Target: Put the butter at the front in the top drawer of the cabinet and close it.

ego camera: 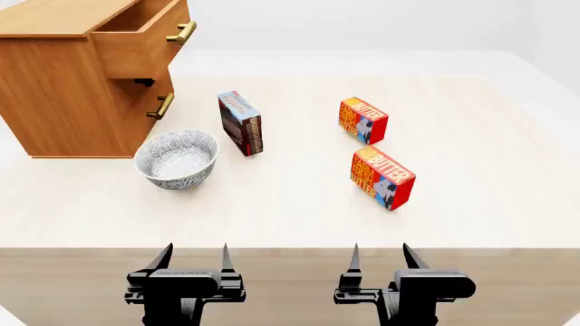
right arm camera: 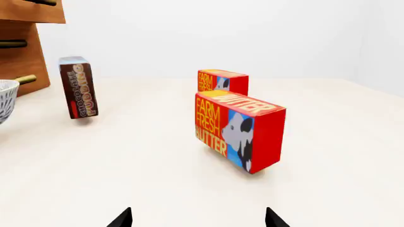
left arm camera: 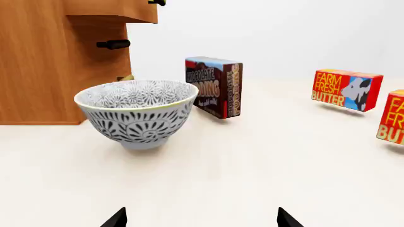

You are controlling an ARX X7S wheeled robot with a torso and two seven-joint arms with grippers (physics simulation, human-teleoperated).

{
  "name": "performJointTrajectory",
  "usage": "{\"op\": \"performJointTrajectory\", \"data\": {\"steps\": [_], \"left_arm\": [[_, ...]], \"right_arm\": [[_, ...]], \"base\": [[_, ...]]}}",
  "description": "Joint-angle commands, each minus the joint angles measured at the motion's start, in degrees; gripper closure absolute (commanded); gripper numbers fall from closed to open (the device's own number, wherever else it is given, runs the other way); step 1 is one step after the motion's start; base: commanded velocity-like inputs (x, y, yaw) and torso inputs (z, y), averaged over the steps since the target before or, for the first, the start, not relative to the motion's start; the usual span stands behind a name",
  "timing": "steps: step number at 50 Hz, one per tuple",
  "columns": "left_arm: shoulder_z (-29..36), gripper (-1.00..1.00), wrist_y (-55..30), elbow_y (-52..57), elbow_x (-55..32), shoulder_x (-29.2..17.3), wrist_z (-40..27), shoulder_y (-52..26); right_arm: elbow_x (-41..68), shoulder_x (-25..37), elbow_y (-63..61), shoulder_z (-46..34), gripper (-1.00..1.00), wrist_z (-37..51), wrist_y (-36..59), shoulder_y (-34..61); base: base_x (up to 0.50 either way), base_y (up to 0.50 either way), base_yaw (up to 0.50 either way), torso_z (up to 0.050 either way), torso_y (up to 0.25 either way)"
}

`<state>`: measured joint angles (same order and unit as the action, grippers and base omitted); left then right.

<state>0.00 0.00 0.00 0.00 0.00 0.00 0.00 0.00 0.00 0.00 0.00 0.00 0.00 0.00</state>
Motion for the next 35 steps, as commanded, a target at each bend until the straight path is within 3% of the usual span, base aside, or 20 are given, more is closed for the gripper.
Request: {"op": "performJointTrajectory", "data": {"steps": [1,6,9,10,12,15,20,22,25,27,29,35], "left_arm": [[1.0,-1.0,1.2,1.0,-0.9,-1.0,-1.0,0.4],[2.1,-1.0,10.3,4.3,1.1,-2.5,-3.4,1.8],[2.4,-1.0,8.5,12.2,3.4,-3.8,-4.0,0.9],[2.1,-1.0,4.0,16.1,2.6,-4.0,-3.5,-0.3],[1.0,-1.0,-13.2,26.7,-1.5,-4.9,-1.2,-5.6],[-1.0,-1.0,-39.0,38.0,-8.1,-7.1,0.5,-21.3],[1.1,-1.0,-81.2,35.5,-11.9,-11.0,2.6,-49.7],[1.5,-1.0,-82.5,29.3,-11.8,-11.4,3.0,-57.3],[1.5,-1.0,-79.8,18.8,-11.1,-11.3,3.2,-65.5],[3.3,-1.0,-77.3,11.2,-10.2,-11.8,3.6,-70.8],[6.3,-1.0,-76.2,5.3,-9.6,-12.5,4.4,-76.2],[8.2,-1.0,-72.1,-8.7,-9.4,-11.5,6.5,-88.7]], "right_arm": [[0.6,0.9,-0.8,-1.2,-1.0,1.2,-2.8,-1.0],[-1.8,2.4,-5.1,-2.6,-1.0,3.8,-12.9,-4.3],[-5.4,3.3,-14.3,-2.9,-1.0,4.9,-7.9,-4.2],[-6.7,3.5,-17.7,-3.1,-1.0,4.9,-4.7,-3.7],[-8.5,3.8,-27.0,-3.4,-1.0,2.7,8.8,-0.6],[-9.0,4.5,-39.2,-3.7,-1.0,-3.5,34.6,9.5],[-9.3,8.8,-49.2,-6.6,-1.0,-13.6,77.5,38.8],[-11.7,8.9,-44.9,-6.6,-1.0,-18.3,90.0,47.3],[-37.5,0.4,-32.0,-9.7,-1.0,-44.1,90.0,56.7],[-54.7,0.0,-26.1,-9.3,-1.0,-61.3,90.0,62.4],[-61.8,0.0,-21.9,-9.5,-1.0,-63.9,90.0,66.8],[-55.0,0.0,-17.4,-7.7,-1.0,-59.4,89.9,75.6]], "base": [[0.0,0.0,0.0,0.0,0.0],[0.0,0.0,0.0,0.0,0.0],[0.0,0.0,0.0,0.0,0.0],[0.0,0.0,0.0,0.0,0.0],[0.0,0.0,0.0,0.0,0.0],[0.0,0.0,0.0,0.0,0.0],[0.0,0.0,0.0,0.0,0.0],[0.0,0.0,0.0,0.0,0.0],[0.0,0.0,0.0,0.0,0.0],[0.0,0.0,0.0,0.0,0.0],[0.0,0.0,0.0,0.0,0.0],[0.02,0.0,0.0,0.0,0.0]]}}
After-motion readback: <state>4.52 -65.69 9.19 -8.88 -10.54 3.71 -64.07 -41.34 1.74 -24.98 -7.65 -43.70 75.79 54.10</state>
